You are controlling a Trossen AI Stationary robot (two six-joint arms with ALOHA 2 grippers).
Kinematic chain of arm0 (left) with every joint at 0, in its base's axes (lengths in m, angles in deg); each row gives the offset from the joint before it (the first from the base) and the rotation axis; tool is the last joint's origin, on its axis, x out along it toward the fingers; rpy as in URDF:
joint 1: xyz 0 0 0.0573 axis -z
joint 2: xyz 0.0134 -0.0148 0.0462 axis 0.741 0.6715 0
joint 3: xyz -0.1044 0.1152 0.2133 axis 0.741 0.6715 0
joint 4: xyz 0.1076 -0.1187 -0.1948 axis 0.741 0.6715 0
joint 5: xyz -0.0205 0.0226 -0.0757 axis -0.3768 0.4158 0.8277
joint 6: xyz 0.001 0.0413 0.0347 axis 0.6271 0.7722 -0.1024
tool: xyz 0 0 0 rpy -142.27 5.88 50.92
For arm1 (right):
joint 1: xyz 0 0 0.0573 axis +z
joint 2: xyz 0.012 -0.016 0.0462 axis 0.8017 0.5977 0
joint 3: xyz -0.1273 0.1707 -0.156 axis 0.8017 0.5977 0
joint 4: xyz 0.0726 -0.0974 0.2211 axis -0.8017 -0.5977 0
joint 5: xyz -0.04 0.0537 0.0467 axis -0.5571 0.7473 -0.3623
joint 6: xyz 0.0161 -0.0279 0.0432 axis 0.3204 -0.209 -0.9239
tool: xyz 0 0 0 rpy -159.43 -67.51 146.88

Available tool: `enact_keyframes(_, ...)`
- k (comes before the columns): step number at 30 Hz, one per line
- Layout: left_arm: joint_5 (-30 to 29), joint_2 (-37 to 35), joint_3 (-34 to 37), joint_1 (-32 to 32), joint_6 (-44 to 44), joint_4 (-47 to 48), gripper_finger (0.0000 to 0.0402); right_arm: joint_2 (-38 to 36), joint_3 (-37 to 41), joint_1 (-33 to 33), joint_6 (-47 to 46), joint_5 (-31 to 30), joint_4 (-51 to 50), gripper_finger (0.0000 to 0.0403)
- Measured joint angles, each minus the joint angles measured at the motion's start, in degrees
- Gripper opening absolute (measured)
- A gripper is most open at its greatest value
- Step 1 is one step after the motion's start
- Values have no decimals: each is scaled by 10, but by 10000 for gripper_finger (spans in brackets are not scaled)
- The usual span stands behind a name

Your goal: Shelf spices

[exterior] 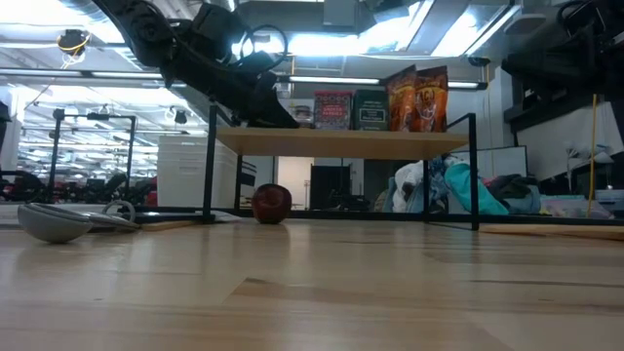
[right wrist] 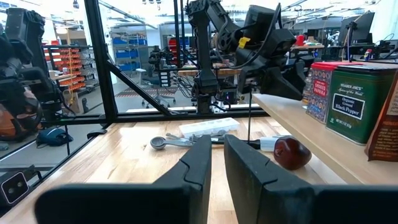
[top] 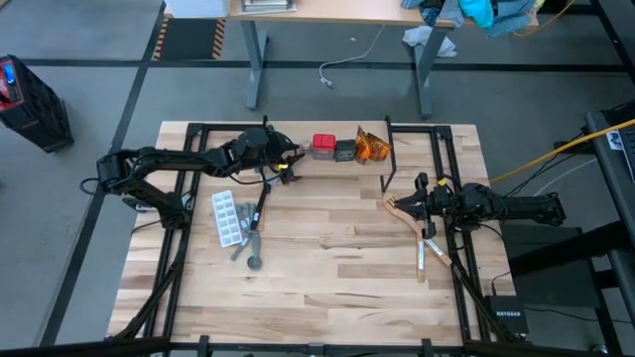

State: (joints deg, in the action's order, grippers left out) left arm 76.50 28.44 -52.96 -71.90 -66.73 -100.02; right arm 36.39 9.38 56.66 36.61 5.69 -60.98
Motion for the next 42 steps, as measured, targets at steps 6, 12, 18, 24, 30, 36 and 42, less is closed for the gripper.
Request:
enact_keyframes(6, 0, 0, 0, 2, -7, 0, 122, 0, 0, 0, 0, 0, 0, 50)
enact_keyframes(12, -7, -2, 0, 2, -38, -17, 156, 0, 0, 0, 0, 0, 0, 50)
enact_keyframes(18, -11, -2, 0, 1, -23, -59, 247, 0, 0, 0, 0, 0, 0, 50)
enact_keyframes(24, -10, -2, -3, 0, -10, -73, 313, 0, 0, 0, 0, 0, 0, 50)
enact_keyframes(30, 15, -2, -33, -7, 4, -53, 329, 0, 0, 0, 0, 0, 0, 50)
enact_keyframes(36, 24, -2, -58, -16, 0, 14, 330, 0, 0, 0, 0, 0, 0, 50)
enact_keyframes(42, 41, 9, -60, -16, -3, 15, 330, 0, 0, 0, 0, 0, 0, 50)
